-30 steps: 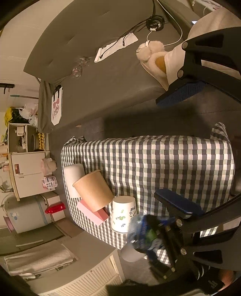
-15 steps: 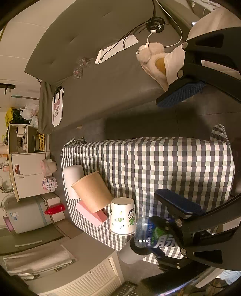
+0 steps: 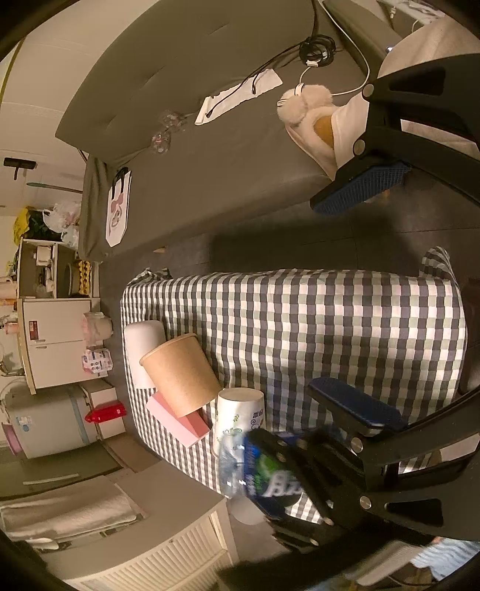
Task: Flip cup upside down
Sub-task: 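Carry the bottle with the left tool and lower it upright onto the table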
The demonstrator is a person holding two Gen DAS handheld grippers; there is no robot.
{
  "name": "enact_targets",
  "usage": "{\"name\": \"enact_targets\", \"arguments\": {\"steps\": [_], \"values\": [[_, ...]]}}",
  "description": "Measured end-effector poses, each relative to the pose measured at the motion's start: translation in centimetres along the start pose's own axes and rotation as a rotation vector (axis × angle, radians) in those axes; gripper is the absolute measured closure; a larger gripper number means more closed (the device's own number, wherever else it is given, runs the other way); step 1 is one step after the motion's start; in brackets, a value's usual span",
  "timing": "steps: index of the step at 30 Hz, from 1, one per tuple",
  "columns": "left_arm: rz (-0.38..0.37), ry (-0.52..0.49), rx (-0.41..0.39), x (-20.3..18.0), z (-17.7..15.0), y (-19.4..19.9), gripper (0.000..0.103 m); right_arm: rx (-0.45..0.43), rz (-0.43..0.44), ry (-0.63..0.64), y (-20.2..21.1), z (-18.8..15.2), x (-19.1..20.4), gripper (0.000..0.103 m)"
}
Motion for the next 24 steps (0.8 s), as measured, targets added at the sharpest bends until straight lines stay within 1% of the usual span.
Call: {"name": "enact_targets", "arguments": {"steps": [3, 8, 10, 14, 17, 19, 20, 21, 22, 24], "values": [[-0.002, -0.03, -0.043, -0.4, -0.2, -0.2, 0.029, 0.009, -0.004, -0.003, -0.4, 0.0, -0.1, 0.013], [-0.033, -0.038, -0.056, -0.2, -1.1, 1.6, 0.029, 0.022, -0.008, -0.005, -0.9, 0.0, -0.1, 0.013], [-0.046, -0.035, -0.047, 0.0, -1.8, 2.6, 0.029, 0.021, -0.007, -0.002, -0.9, 0.0, 0.1, 0.013], [-0.058, -0.04, -0.002, 0.3, -3.3, 4.2, 0.029, 0.013, -0.008, 0.01, -0.7, 0.0, 0.6, 0.013], [-0.073, -0.027, 0.027, 0.4, -3.8, 4.8, 0.028, 0.005, -0.01, 0.016, -0.4, -0.1, 0.8, 0.013], [-0.078, -0.019, 0.033, 0.5, -3.9, 5.2, 0.028, -0.011, -0.002, 0.02, -0.1, -0.1, 1.0, 0.013], [-0.073, -0.016, 0.034, 0.5, -3.9, 5.4, 0.026, -0.02, 0.004, 0.021, 0.1, 0.0, 1.1, 0.013], [-0.067, -0.013, 0.034, 0.6, -3.8, 5.6, 0.019, -0.029, 0.009, 0.023, 0.4, 0.0, 1.2, 0.013], [-0.063, -0.01, 0.03, 0.7, -3.6, 6.0, 0.018, -0.044, 0.018, 0.026, 0.7, 0.1, 1.3, 0.013], [-0.071, -0.004, 0.007, 0.7, -3.1, 7.1, 0.017, -0.067, 0.026, 0.031, 1.3, 0.2, 1.5, 0.013]]}}
Point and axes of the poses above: each gripper's, at about its wrist camera, not at the fingertips, and y roughly against the way its jaws point, x to its left, z to its top, the point moved 10 cm from there along -y, roughly the way its jaws point, and after that the axes turned 8 degrees about x, right-handed, at the moved point
